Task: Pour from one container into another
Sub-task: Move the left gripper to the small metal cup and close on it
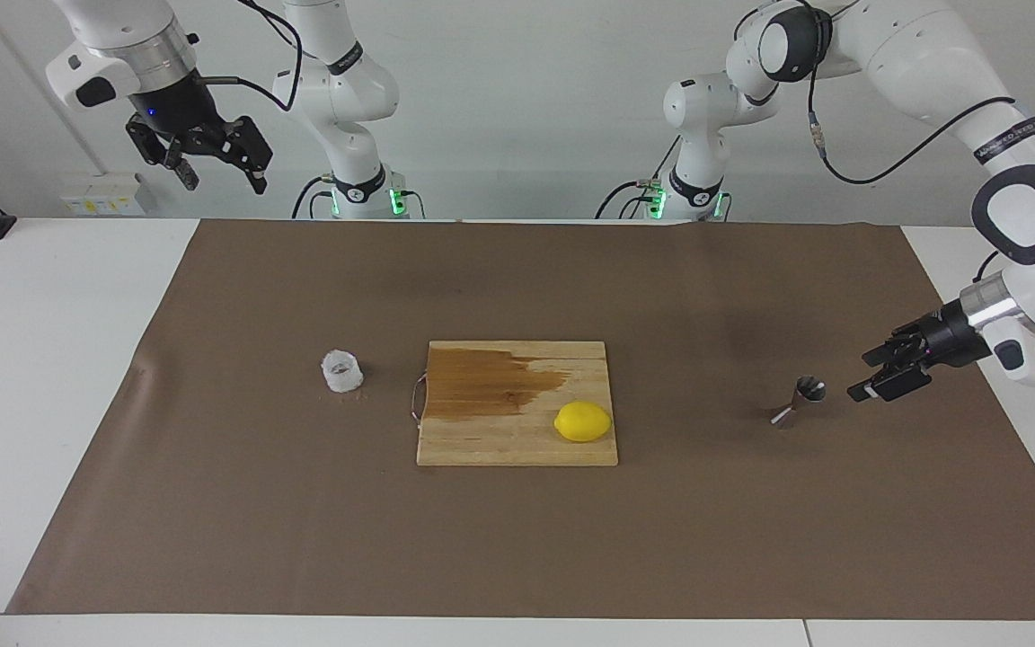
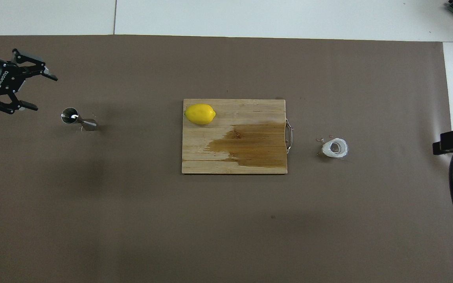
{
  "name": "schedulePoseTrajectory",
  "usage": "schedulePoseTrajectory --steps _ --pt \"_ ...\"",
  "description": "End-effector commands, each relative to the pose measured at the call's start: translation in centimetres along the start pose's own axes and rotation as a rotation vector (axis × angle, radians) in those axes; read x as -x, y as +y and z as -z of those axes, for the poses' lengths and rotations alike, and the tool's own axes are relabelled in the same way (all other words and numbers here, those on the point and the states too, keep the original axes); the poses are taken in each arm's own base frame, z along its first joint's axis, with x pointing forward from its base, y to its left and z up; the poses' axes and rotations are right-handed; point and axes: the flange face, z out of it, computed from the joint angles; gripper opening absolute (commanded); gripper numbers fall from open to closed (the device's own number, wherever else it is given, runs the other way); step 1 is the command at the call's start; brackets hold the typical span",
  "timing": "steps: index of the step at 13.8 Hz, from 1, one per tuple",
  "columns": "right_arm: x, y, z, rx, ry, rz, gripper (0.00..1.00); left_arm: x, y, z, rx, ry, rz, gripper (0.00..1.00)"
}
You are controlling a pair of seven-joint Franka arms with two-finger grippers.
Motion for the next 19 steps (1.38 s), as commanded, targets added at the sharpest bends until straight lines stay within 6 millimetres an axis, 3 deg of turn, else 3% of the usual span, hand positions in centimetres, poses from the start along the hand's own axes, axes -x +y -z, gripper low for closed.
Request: schedulePoseTrajectory --steps 1,4,6,10,16,17,19 --pt "0.6 0.4 0.3 -0.023 -0.005 0.019 1.00 -2.9 -0.9 -1.2 0.018 -0.056 0.105 1.00" --pt "0.6 0.4 0.3 -0.023 -0.005 0.019 1.00 -5.5 -2.9 -1.1 0.087 -0.080 0.242 1.00" --pt "0.6 0.4 0.3 -0.023 -0.005 0.019 1.00 -5.7 -2.5 -1.4 0.108 -0.068 0.338 1.00" --pt "0.6 0.4 0.3 -0.023 -0.005 0.019 1.00 -6.8 -4.1 -3.3 0.177 -0.108 0.432 1.00" --pt "0.6 0.3 0.3 -0.023 -0.005 0.020 1.00 -7.3 -8.0 -6.8 0.227 -0.184 0.555 1.00" --pt "0.6 0.3 0.3 -0.023 -0.005 0.020 1.00 -8.2 -9.3 -6.9 0.281 -0.231 0.610 1.00" --pt "0.6 0.3 0.2 -0.023 -0.007 0.020 1.00 -8.4 -9.8 -6.9 0.286 -0.235 0.618 1.00"
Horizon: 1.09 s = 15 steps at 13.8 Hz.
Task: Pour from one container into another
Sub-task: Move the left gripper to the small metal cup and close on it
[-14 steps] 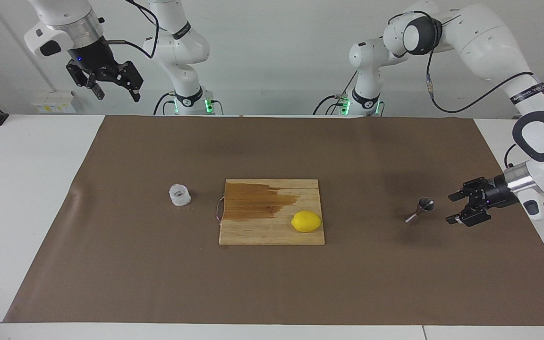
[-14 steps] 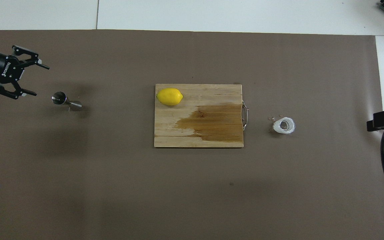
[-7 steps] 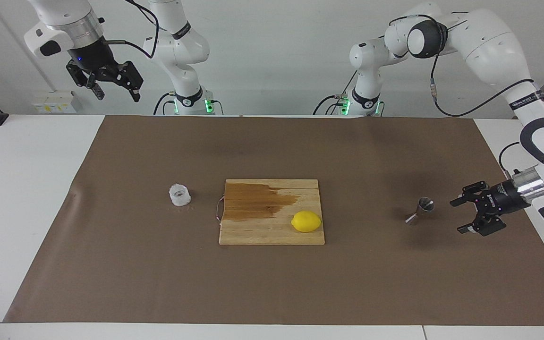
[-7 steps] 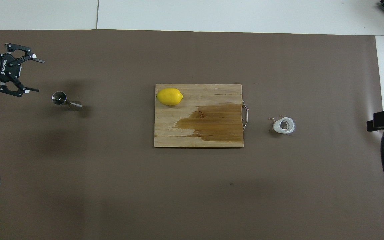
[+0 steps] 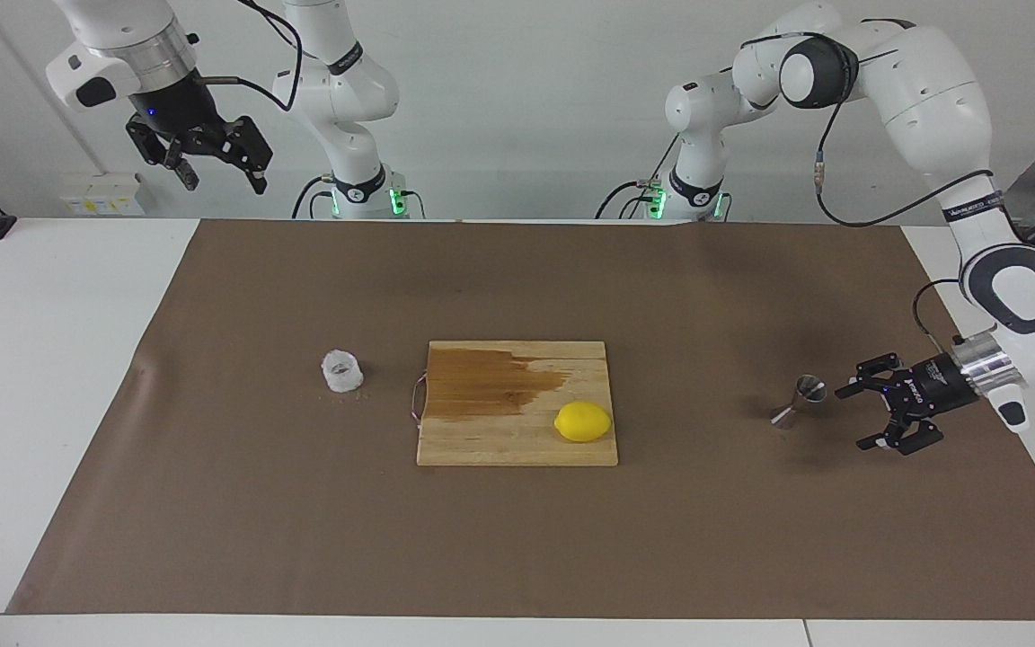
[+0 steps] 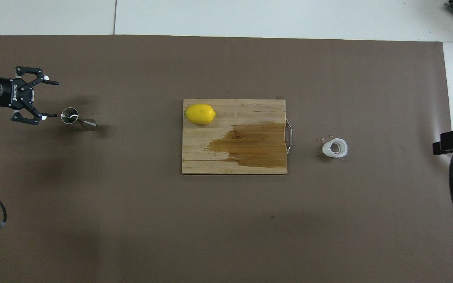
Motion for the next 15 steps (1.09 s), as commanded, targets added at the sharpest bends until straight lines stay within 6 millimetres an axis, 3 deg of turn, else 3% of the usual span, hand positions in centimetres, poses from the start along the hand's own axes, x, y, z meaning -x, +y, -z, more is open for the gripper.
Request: schedulePoseTrajectory --steps 1,3,8,12,15 --pt "0.6 0.4 0.3 -0.023 -0.005 0.019 1.00 -0.2 -1.9 -0.1 0.016 -0.019 0.049 1.00" --pt "0.6 0.4 0.3 -0.023 -0.005 0.019 1.00 -1.4 -4.8 -1.7 0.034 -0.021 0.116 1.00" --pt "0.6 0.3 0.3 -0.023 -0.005 0.020 1.00 -1.8 -8.0 -4.8 0.097 -0.093 0.228 1.00" --pt "0.6 0.4 0.3 -0.023 -0.005 0.019 1.00 -0.8 -8.1 -6.4 0.147 -0.137 0.262 1.00" --pt "0.6 0.4 0.3 -0.023 -0.005 0.019 1.00 -0.4 -9.5 -7.8 0.160 -0.170 0.241 1.00"
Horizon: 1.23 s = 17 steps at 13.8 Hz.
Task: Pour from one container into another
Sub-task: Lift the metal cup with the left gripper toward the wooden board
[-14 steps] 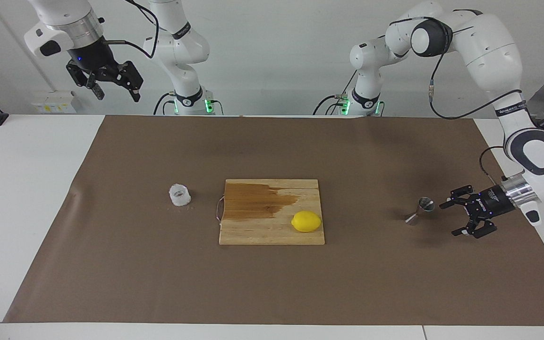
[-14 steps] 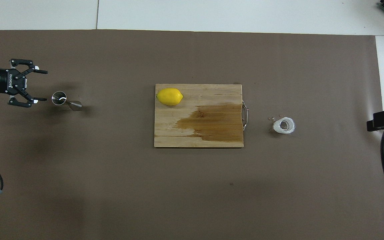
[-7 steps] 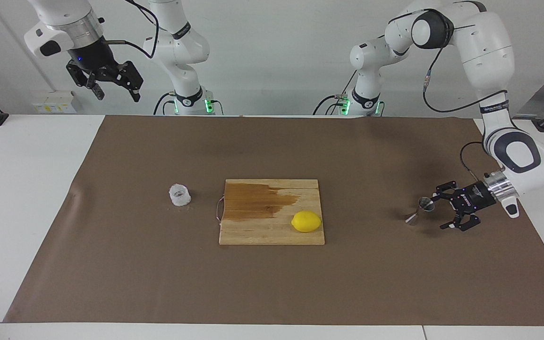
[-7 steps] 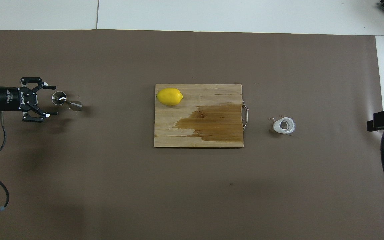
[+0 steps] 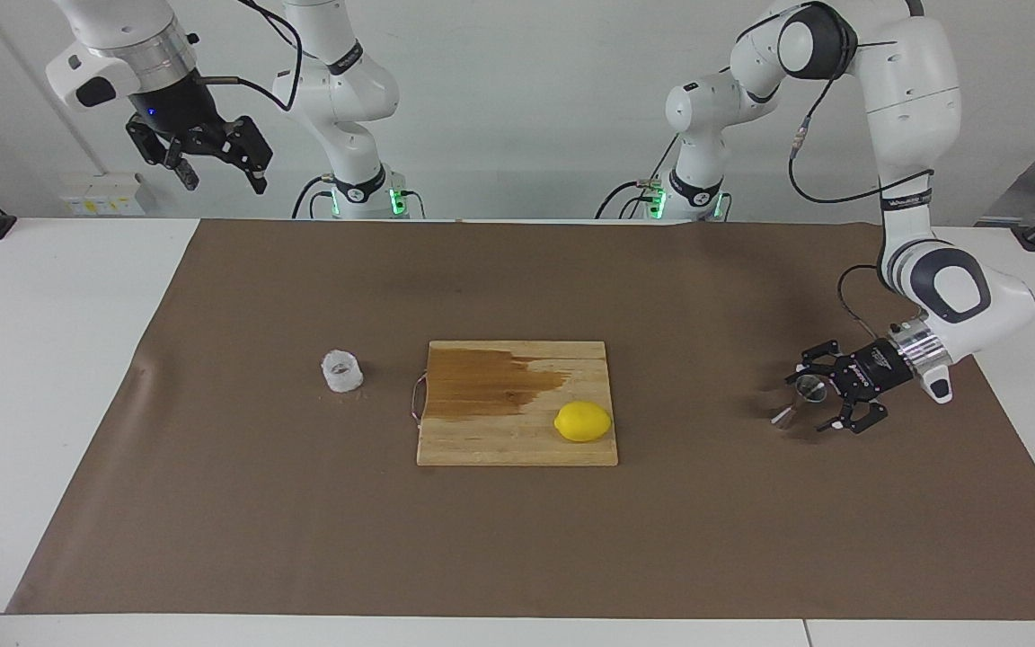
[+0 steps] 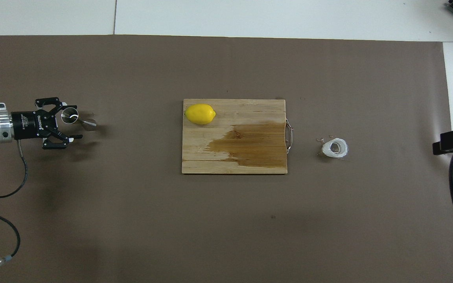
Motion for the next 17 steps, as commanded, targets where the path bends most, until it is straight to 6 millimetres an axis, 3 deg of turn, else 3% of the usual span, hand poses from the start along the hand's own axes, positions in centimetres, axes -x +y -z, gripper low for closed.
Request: schedulePoseTrajectory --steps 1,7,9,11,14,15,17 --pt "0.62 0.39 0.29 -0.023 -0.005 0.019 1.00 0.41 -1.78 -0.59 0.040 -0.011 -0.022 1.00" --pt "0.62 0.39 0.29 -0.023 -0.005 0.019 1.00 0.59 -1.54 -0.68 0.075 -0.028 -0.007 1.00" --pt "0.62 0.39 0.29 -0.023 -0.005 0.019 1.00 0.47 -1.52 -0.52 0.079 -0.026 -0.005 0.76" --pt "0.62 0.39 0.29 -0.023 -0.005 0.019 1.00 0.39 -1.50 -0.42 0.082 -0.024 -0.004 0.59" --pt "0.63 0.31 0.29 -0.023 -0.005 0.020 1.00 0.16 -1.50 -0.33 0.100 -0.024 0.009 0.13" --pt "0.63 0.31 0.29 -0.023 -0.005 0.020 1.00 0.05 -1.49 -0.18 0.103 -0.025 0.013 0.06" --pt "0.63 0.31 0.29 -0.023 -0.005 0.020 1.00 -0.10 -1.48 0.04 0.108 -0.026 0.019 0.03"
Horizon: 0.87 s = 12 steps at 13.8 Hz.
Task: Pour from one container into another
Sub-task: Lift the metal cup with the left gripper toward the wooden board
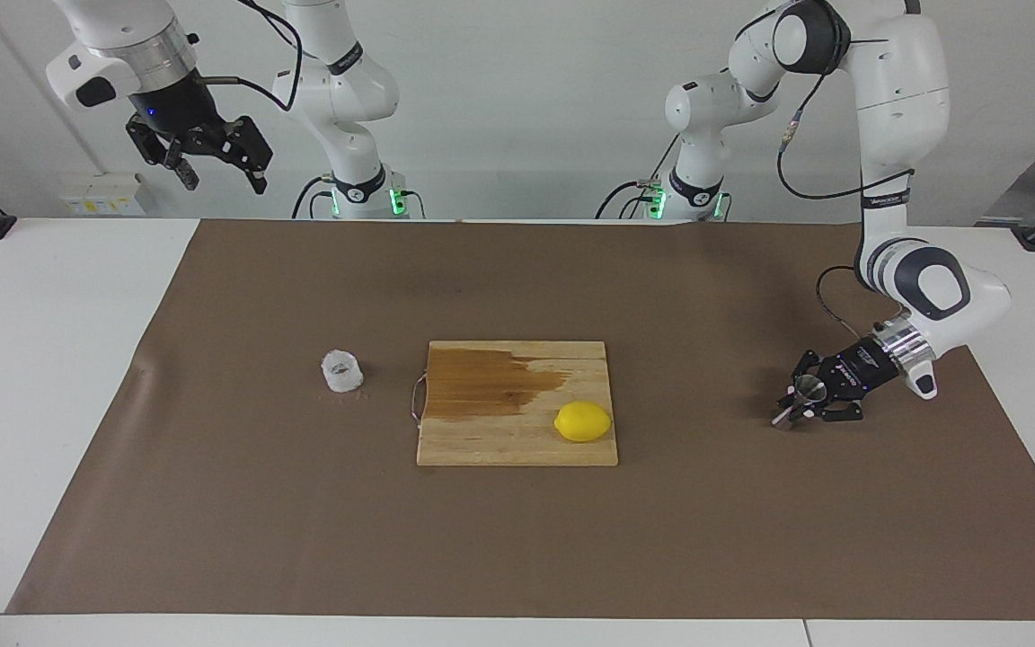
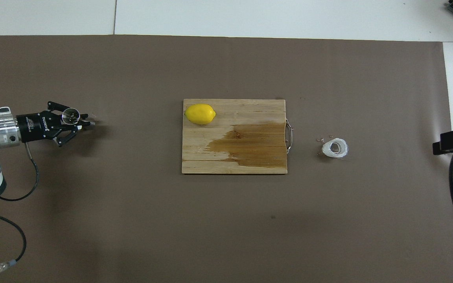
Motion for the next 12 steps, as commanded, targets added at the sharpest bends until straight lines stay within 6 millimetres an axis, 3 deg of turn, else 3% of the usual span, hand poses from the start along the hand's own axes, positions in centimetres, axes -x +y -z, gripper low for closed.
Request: schedulePoseTrajectory --steps 1,6,10,12 --pt "0.6 0.3 0.3 -0.023 -0.005 0.020 1.00 0.0 -0.7 0.8 0.036 -0.003 0.015 0.01" --pt "0.6 0.4 0.3 -0.023 -0.005 0.019 1.00 0.8 -0.3 0.8 0.039 -0.037 0.027 0.00" --pt "0.6 0.3 0.3 -0.023 -0.005 0.020 1.00 3.9 -0.2 -0.2 0.004 -0.074 0.011 0.00" --pt "0.6 0.4 0.3 -0.023 -0.005 0.019 1.00 6.7 -0.6 -1.5 -0.018 -0.105 -0.018 0.00"
